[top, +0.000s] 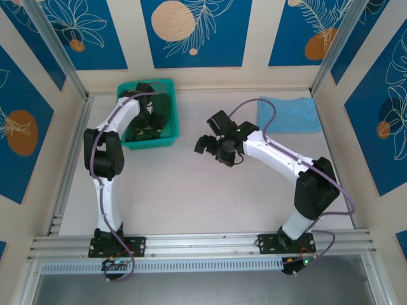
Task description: Fold and stack the t-shirts
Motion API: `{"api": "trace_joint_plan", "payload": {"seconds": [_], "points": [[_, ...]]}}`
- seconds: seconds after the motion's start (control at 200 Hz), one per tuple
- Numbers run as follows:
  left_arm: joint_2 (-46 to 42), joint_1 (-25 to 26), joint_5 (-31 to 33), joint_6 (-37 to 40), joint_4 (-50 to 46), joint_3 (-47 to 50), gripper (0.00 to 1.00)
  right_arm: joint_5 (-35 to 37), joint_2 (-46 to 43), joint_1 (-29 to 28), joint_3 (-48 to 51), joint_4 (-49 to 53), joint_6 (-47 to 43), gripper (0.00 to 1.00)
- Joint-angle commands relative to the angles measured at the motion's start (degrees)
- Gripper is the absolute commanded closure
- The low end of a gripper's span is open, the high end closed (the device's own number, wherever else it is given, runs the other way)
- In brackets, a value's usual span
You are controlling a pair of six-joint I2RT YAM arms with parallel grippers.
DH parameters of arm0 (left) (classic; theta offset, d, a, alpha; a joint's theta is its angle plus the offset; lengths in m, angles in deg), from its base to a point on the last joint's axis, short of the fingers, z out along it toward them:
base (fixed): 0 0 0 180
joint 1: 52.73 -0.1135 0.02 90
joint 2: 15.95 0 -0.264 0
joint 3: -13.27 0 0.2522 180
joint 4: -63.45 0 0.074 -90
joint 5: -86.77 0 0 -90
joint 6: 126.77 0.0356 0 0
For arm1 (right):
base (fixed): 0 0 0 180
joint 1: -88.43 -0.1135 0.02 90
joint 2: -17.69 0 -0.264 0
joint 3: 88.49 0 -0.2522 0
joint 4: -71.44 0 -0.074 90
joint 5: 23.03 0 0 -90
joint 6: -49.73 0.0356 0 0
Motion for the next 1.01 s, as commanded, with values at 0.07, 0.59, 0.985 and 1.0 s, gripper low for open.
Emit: {"api": "trace_joint_plan", "payload": {"seconds": [0.07,0.59,0.985,1.0], "points": [[-0.19,-0.38,0.21,-1.13,-1.83,-4.87,0.94,-5.06,5.83,1.03,-6.21,-2.87,0.23,0.05],[-37.46,0.66,1.16,-6.52,18.05,-8.03,1.0,-10.54,30.16,2.22,-31.57,-8.93,-0.3,0.31],[-48.96,0.9,5.11,-9.83,23.11,-10.55,1.0,-14.32,45.5,-0.41,-52.32,-4.66,-3.07,0.69],[-49.22,0.96,5.27,-10.31,23.23,-10.61,1.0,-14.4,46.18,-0.58,-53.36,-4.36,-3.41,0.71]]}}
